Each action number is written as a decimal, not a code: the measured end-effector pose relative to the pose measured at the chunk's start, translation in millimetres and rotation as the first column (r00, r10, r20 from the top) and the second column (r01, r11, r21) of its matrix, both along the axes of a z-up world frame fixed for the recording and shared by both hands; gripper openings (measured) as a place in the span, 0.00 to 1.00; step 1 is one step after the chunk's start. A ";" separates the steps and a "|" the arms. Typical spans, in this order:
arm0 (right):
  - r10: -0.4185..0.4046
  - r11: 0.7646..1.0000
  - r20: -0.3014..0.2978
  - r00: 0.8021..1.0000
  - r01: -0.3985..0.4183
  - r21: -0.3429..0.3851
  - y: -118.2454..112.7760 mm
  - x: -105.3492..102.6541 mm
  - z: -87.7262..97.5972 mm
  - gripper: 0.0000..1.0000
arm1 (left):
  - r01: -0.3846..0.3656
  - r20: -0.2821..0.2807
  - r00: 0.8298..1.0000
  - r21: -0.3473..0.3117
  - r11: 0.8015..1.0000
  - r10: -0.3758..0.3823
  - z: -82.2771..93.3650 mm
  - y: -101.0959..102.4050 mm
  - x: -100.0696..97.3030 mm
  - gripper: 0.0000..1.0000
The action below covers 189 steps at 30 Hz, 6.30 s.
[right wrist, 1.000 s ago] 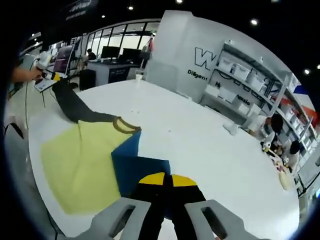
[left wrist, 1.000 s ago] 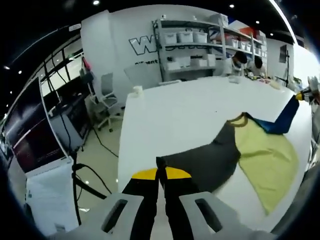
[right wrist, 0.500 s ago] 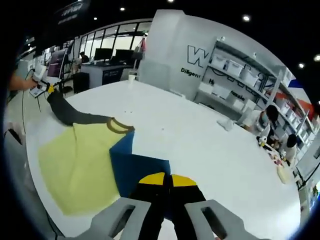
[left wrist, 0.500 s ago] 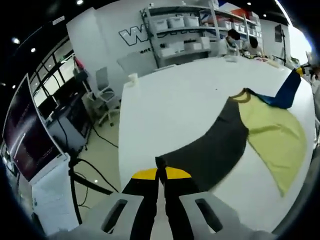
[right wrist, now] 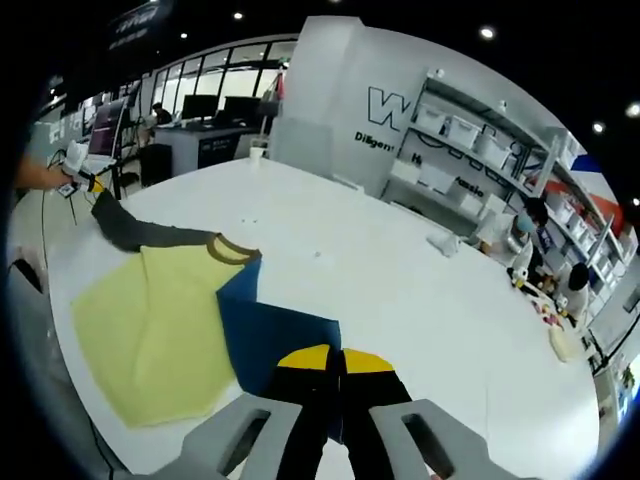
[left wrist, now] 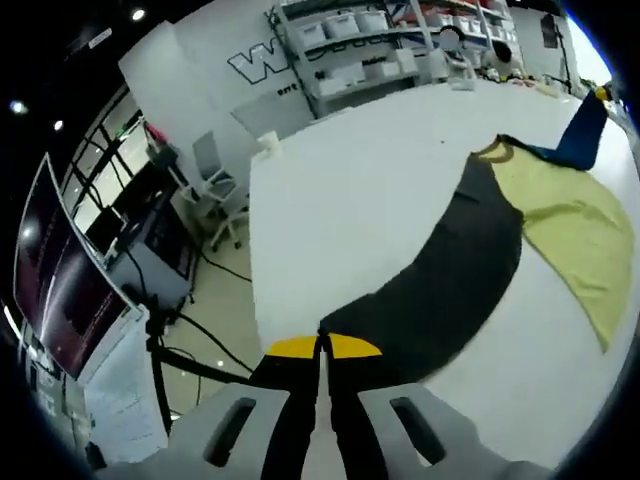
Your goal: Fold the garment on the visible template until the final outline fits inside the template.
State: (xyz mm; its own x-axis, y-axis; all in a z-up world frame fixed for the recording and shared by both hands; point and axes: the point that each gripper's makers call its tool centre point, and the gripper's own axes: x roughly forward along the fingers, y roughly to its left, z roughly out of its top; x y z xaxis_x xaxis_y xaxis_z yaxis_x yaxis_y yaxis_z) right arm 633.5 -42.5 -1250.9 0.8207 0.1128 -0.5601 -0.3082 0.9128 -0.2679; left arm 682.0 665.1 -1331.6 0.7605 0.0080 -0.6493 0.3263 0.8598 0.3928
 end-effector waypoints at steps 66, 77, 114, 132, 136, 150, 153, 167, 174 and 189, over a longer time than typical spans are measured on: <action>-0.239 0.970 -0.050 0.970 0.241 0.040 -66.6 -25.4 -9.8 0.00 | -0.253 -0.269 0.944 -0.224 0.941 0.190 -93.9 -7.8 -62.5 0.04; -0.275 0.959 -0.058 0.960 0.278 0.059 -79.5 -23.5 -18.9 0.00 | -0.193 -0.191 0.970 -0.235 0.953 0.150 -67.9 -12.1 -53.1 0.07; -0.344 0.931 -0.049 0.938 0.348 0.115 -149.1 31.0 -40.7 0.00 | -0.028 -0.124 0.992 -0.126 0.992 0.012 -21.6 -42.8 -44.0 0.06; -0.416 0.889 -0.117 0.902 0.431 0.157 -190.9 22.6 -97.1 0.00 | -0.004 -0.117 0.993 -0.061 0.998 -0.003 2.3 -54.4 -37.6 0.06; -0.412 0.888 -0.127 0.902 0.429 0.163 -191.1 20.3 -105.6 0.00 | -0.001 -0.124 0.992 -0.056 0.998 -0.006 0.9 -59.5 -37.6 0.06; -0.386 0.888 -0.181 0.904 0.417 0.192 -174.9 -2.3 -125.1 0.00 | 0.015 -0.132 0.991 -0.055 0.998 -0.022 -1.2 -67.8 -39.2 0.07; -0.364 0.896 -0.173 0.915 0.395 0.205 -166.9 -3.5 -120.6 0.00 | 0.019 -0.131 0.991 -0.065 0.998 -0.027 -2.9 -71.6 -39.9 0.10; -0.220 0.963 -0.139 0.965 0.238 0.129 -135.8 -26.1 -110.2 0.15 | 0.116 -0.096 0.987 -0.102 0.988 -0.126 -14.7 -94.1 -44.9 0.30; -0.162 0.973 -0.158 0.974 0.184 0.138 -118.5 -38.9 -108.5 0.28 | 0.154 -0.091 0.982 -0.119 0.981 -0.165 -19.5 -103.2 -47.6 0.35; -0.105 0.973 -0.148 0.983 0.133 0.188 -81.1 -52.8 -107.1 0.56 | 0.175 -0.075 0.979 -0.179 0.968 -0.191 -21.2 -113.6 -54.0 0.52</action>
